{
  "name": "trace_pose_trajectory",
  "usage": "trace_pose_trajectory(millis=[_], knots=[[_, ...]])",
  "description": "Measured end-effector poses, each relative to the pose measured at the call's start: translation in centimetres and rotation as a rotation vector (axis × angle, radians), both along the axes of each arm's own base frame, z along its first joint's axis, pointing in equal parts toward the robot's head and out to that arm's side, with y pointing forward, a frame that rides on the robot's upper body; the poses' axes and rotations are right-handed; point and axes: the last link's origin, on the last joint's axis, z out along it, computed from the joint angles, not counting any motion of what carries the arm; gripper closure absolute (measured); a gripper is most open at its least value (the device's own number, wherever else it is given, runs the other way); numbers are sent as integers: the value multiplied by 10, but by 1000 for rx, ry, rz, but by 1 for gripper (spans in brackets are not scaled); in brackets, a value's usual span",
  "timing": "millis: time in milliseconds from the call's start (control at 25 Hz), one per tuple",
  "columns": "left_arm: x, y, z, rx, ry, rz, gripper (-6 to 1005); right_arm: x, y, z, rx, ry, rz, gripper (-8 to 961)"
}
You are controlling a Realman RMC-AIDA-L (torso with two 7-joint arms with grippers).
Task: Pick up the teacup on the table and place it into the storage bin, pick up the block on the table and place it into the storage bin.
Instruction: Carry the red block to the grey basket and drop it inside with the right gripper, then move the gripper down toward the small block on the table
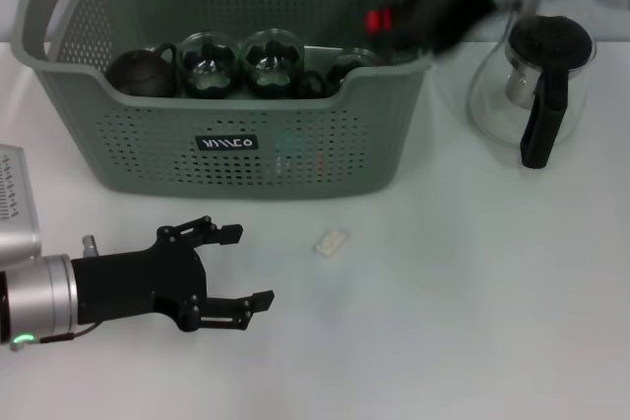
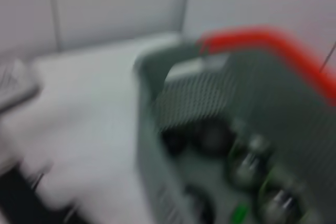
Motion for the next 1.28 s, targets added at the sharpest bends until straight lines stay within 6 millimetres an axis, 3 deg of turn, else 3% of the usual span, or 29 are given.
trace_pose_trajectory(millis=[80,200,400,600,720,840,920,1120,1280], knots=[[0,0,0,-1,-2,0,48,-13,14,4,35,40,21,724],[2,1,-1,-2,-5,-4,48,-25,43,-8,74,66,41,725],[4,2,-1,-7,-8,-12,48,-13,86,-38,133,-2,-8,725],[2,1,0,-6,-6,-4,48,0,93,-48,190,-35,5,677],[2,1,0,-5,-5,0,48,2,82,-38,189,-2,32,649],[2,1,0,-6,-6,1,48,5,55,-23,136,83,78,620],[1,1,0,-3,-5,2,48,14,31,-19,50,142,110,395],[-1,1,2,11,-7,9,48,59,-23,-23,-167,190,119,196],[-1,3,5,21,-7,12,48,98,-41,-41,-241,153,56,67]])
